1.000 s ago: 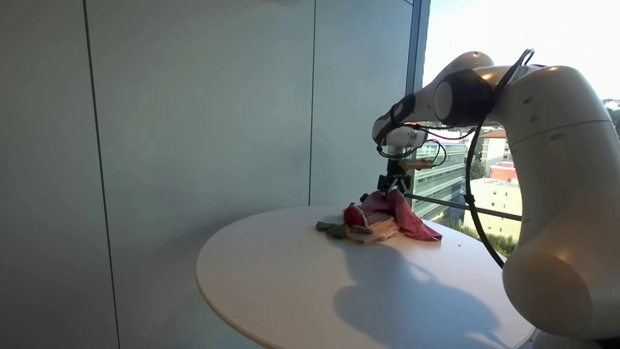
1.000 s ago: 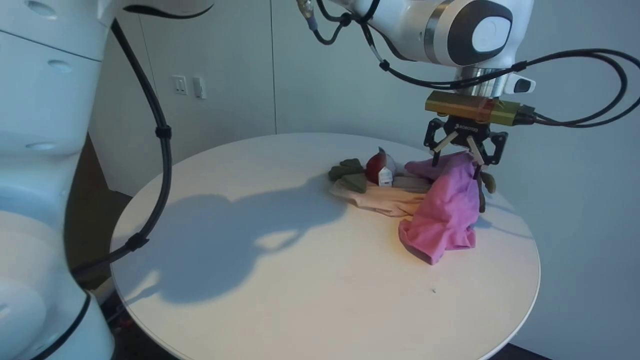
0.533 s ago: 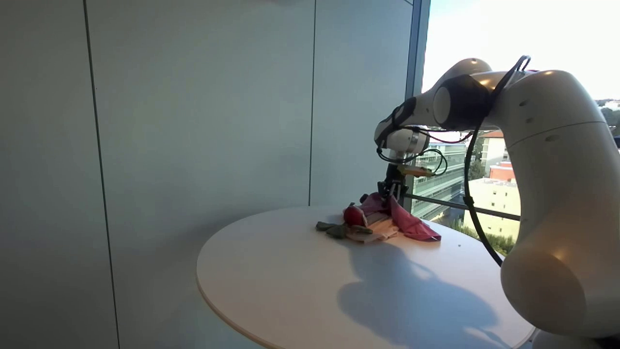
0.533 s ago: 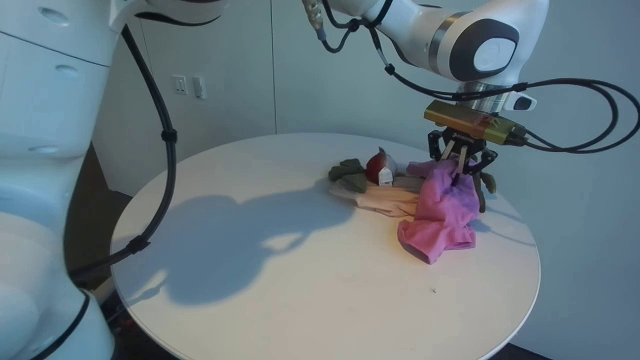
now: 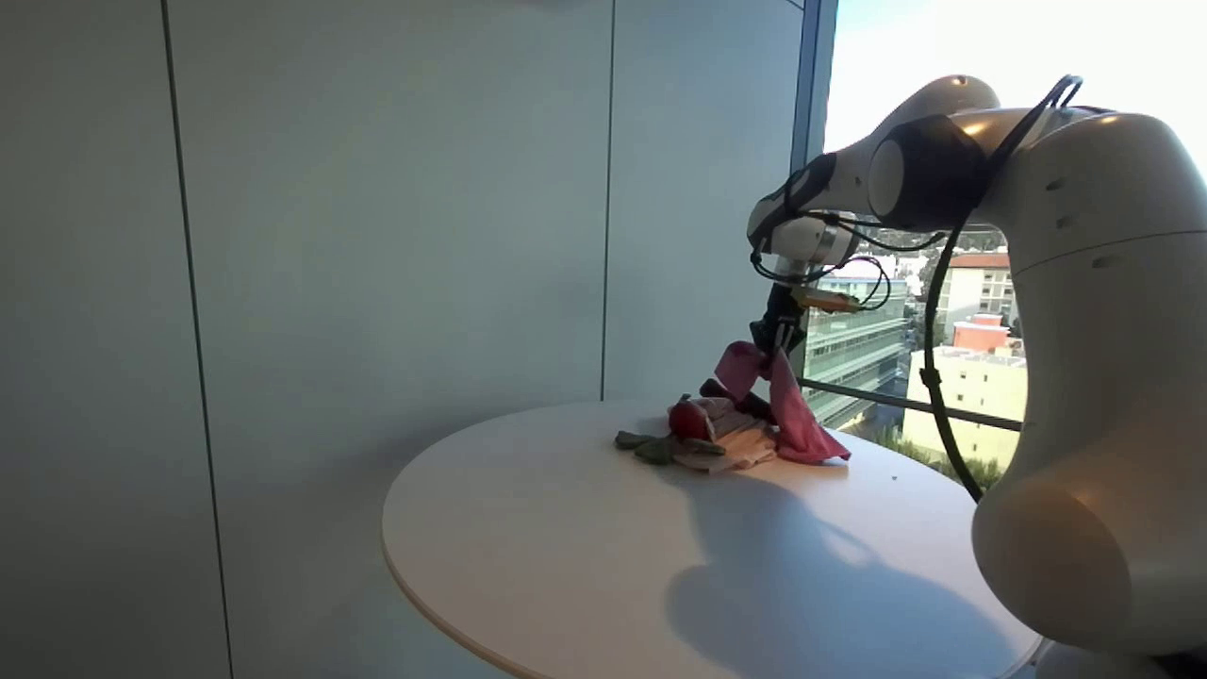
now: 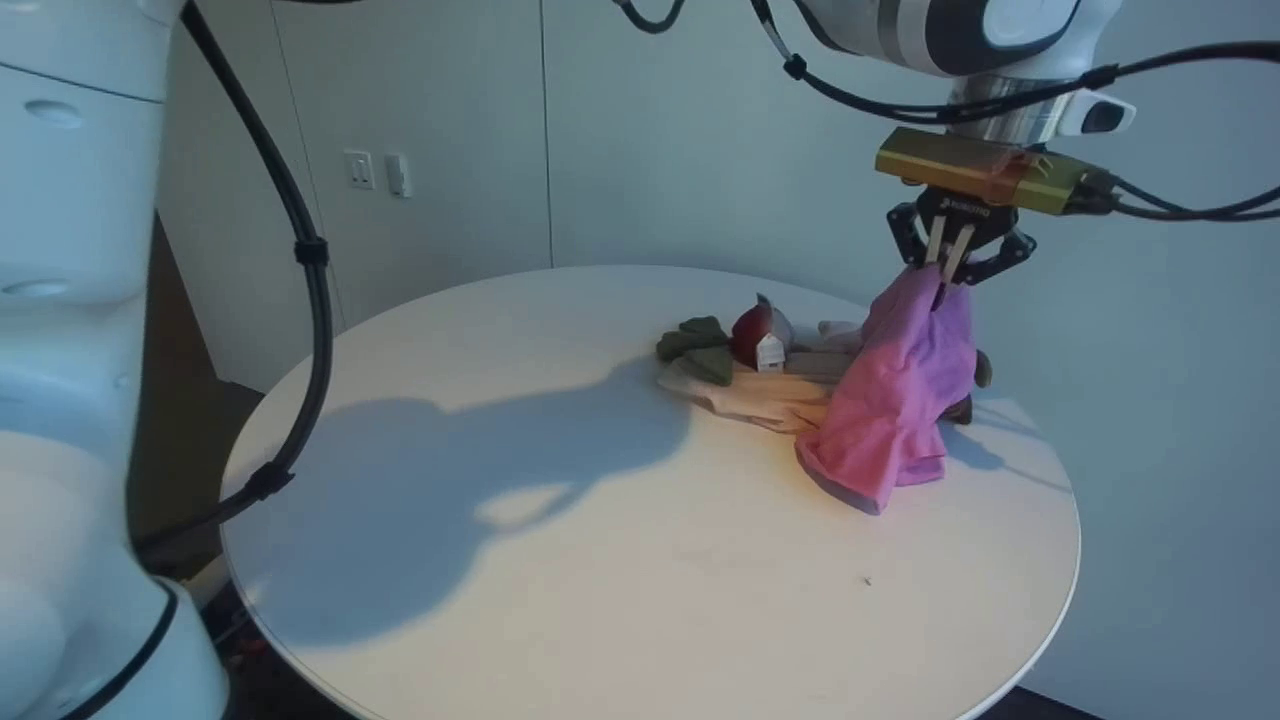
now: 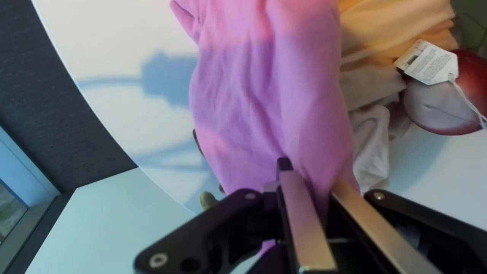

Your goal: Move the items on the table to the left

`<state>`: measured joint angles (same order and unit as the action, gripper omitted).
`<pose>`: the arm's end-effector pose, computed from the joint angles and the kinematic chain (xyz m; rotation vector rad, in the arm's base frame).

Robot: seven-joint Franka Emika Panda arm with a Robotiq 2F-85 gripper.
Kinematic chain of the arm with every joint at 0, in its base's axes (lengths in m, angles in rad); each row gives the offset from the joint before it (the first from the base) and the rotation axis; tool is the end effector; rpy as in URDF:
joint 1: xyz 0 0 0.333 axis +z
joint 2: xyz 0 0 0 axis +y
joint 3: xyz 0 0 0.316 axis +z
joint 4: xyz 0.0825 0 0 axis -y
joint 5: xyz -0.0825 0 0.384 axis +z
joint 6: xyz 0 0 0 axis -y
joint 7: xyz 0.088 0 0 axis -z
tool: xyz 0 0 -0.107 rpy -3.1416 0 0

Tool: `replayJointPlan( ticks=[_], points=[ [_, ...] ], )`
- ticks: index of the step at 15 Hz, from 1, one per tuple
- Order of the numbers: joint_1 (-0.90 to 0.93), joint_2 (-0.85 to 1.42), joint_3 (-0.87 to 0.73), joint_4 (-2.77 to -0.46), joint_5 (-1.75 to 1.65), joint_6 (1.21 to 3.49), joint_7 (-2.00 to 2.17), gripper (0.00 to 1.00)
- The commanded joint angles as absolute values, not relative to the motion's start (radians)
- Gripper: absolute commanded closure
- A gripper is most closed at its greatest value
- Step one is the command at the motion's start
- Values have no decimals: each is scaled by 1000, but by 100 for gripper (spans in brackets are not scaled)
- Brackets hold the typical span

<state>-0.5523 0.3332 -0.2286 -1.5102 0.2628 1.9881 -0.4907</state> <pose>0.5048 -0.4492 0.4934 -3.0226 0.5509 -0.3511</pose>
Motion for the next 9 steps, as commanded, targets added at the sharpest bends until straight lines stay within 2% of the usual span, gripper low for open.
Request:
replayJointPlan(
  ticks=[1, 6, 9],
  points=[
    [-554, 152, -223, -1569, 300, 1958, -645, 96],
    [-453, -39, -245, -1556, 214, 1774, -787, 96],
    [-341, -60, -206, -1547, 80, 1865, -722, 96]
  ],
)
